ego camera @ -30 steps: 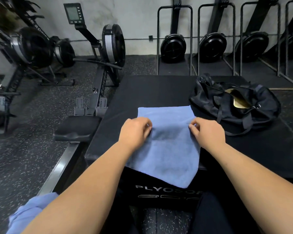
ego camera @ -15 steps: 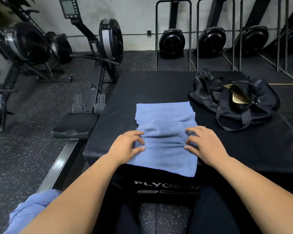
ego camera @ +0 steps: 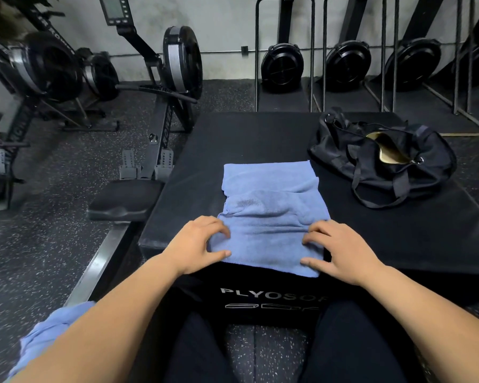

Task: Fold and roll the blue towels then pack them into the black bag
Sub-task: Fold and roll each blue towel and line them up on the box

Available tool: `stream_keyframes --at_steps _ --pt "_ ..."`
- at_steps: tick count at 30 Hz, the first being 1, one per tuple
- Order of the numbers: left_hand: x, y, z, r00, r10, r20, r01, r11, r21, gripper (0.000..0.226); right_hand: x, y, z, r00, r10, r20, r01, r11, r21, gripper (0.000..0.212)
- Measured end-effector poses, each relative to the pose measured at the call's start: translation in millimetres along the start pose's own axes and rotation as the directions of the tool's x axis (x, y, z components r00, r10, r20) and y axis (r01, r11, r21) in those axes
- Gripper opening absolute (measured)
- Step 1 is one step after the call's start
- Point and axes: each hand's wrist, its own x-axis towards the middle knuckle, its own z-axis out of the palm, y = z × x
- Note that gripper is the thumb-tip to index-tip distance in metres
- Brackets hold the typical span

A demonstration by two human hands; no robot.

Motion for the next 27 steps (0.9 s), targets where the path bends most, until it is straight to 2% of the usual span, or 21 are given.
stream_keyframes --at_steps 3,6,8,10,14,16,18,20,23,27 --pt "-4.2 -2.5 -6.7 0.997 0.003 0.079 -0.001 1.0 -0.028 0.034 -1.3 -1.4 1.5 0.999 0.029 -0.016 -0.029 0.999 0.026 0.032" --pt "-6.9 -2.1 -8.3 0.994 -0.054 0.1 0.065 0.992 -0.106 0.023 -2.9 -1.9 3.3 0.989 0.117 -0.093 -0.105 0.987 0.121 0.016" --pt "-9.4 -0.9 -5.8 0.994 -0.093 0.052 0.099 0.988 -0.117 0.012 -5.3 3.0 5.2 0.975 0.171 -0.142 -0.152 0.979 0.137 0.011" --pt "-14.3 3.5 -1.1 0.991 -0.129 -0.022 0.126 0.987 -0.101 0.012 -7.2 5.5 5.6 0.972 0.178 -0.155 -0.162 0.98 0.112 0.012" --pt "-21.2 14.4 11.5 0.976 -0.156 -0.149 0.129 0.976 -0.176 0.02 -14.6 -4.9 5.4 0.98 0.098 -0.172 -0.096 0.995 0.019 0.009" --pt "-22.4 14.9 13.4 0.974 -0.152 -0.166 0.12 0.974 -0.191 0.013 -21.4 -6.8 6.3 0.986 0.078 -0.144 -0.076 0.997 0.018 0.011" --pt "-23.7 13.2 12.2 0.981 -0.148 -0.129 0.121 0.972 -0.202 0.013 -28.9 -2.5 5.5 0.991 0.115 -0.071 -0.11 0.992 0.063 0.028" --pt "-25.4 11.0 9.0 0.986 -0.154 -0.068 0.136 0.966 -0.222 0.03 -31.7 0.6 3.4 0.987 0.158 -0.02 -0.154 0.98 0.126 0.037" --pt "-24.4 7.8 2.3 0.984 -0.18 0.005 0.175 0.953 -0.246 0.038 -27.6 -1.3 2.6 0.975 0.22 -0.015 -0.209 0.944 0.256 0.031" --pt "-21.1 7.6 -0.4 0.974 -0.222 0.038 0.223 0.93 -0.291 0.027 -16.3 -1.6 4.2 0.935 0.353 -0.033 -0.318 0.875 0.366 0.015"
